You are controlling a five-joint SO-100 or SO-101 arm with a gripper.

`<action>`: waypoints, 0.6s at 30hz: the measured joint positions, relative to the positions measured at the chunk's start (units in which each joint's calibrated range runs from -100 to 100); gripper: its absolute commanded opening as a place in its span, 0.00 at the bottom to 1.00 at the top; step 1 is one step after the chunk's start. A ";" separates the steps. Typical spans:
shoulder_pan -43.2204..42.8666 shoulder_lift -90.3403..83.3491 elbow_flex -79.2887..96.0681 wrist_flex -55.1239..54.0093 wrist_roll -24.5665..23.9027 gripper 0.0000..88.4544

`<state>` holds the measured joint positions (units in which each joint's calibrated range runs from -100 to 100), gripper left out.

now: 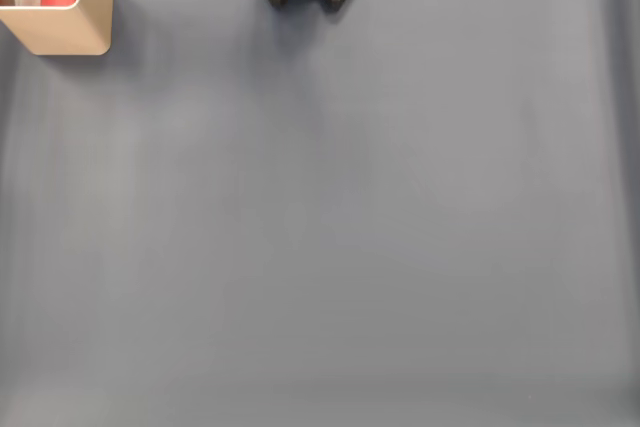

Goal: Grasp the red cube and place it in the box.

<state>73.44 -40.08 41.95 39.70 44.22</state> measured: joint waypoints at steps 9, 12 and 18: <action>-0.45 -1.22 1.45 -0.40 0.00 0.05; -0.82 -1.56 1.45 -0.40 0.00 0.02; -1.56 -1.56 1.45 -0.40 0.00 0.00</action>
<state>71.88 -41.64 43.40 39.30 44.22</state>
